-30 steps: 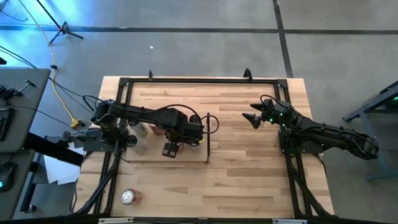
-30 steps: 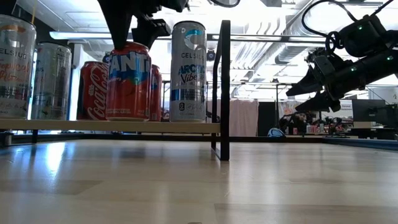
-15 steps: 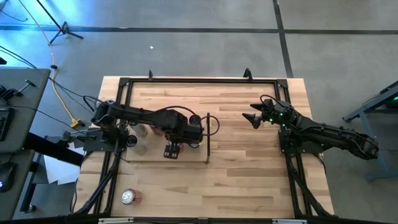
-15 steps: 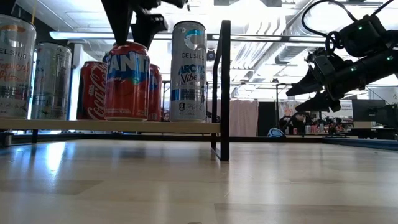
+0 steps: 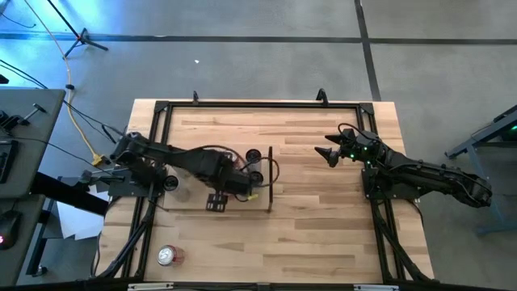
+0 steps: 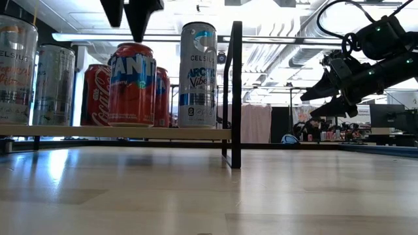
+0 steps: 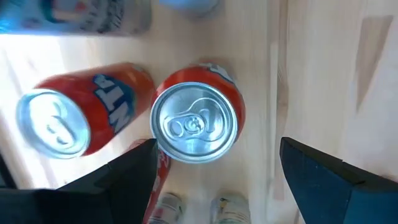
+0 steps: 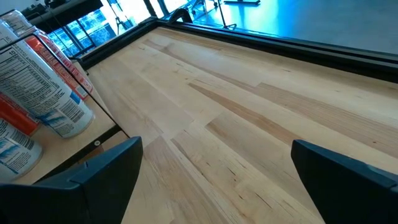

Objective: Place canned beverage on shelf
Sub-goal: Put the right red white can aligned with the other red white soda can on the shelf

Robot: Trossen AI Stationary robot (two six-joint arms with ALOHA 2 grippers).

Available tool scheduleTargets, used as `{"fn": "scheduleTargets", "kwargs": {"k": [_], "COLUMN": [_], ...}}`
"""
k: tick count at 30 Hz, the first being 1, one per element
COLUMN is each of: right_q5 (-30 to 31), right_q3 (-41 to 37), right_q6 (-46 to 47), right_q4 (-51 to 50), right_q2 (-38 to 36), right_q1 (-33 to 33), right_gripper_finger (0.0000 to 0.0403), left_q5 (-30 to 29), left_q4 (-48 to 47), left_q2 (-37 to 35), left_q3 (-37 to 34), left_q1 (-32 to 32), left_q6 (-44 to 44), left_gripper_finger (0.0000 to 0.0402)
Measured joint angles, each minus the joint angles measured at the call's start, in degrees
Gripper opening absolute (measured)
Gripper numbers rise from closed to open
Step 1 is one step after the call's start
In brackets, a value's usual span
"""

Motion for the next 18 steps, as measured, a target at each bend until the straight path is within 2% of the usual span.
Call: {"fn": "scheduleTargets", "kwargs": {"k": [3,6,13,18], "right_q5": [0.0,0.0,0.0,0.0], "right_q3": [0.0,0.0,0.0,0.0], "right_q6": [0.0,0.0,0.0,0.0], "right_q4": [0.0,0.0,0.0,0.0], "right_q2": [0.0,0.0,0.0,0.0], "right_q1": [0.0,0.0,0.0,0.0], "right_gripper_finger": [0.0399,0.0399,0.0399,0.0399], "left_q5": [-4.2,-8.1,-12.6,-10.9], "left_q4": [1.1,1.4,2.5,4.7], "left_q2": [-1.6,-2.0,-0.7,-0.5], "left_q3": [0.1,0.1,0.1,0.1], "left_q1": [-3.2,-7.8,-22.4,-31.7], "left_q6": [-2.5,-9.4,-35.4,-54.8], "left_gripper_finger": [0.0308,0.0308,0.0308,0.0308]}}
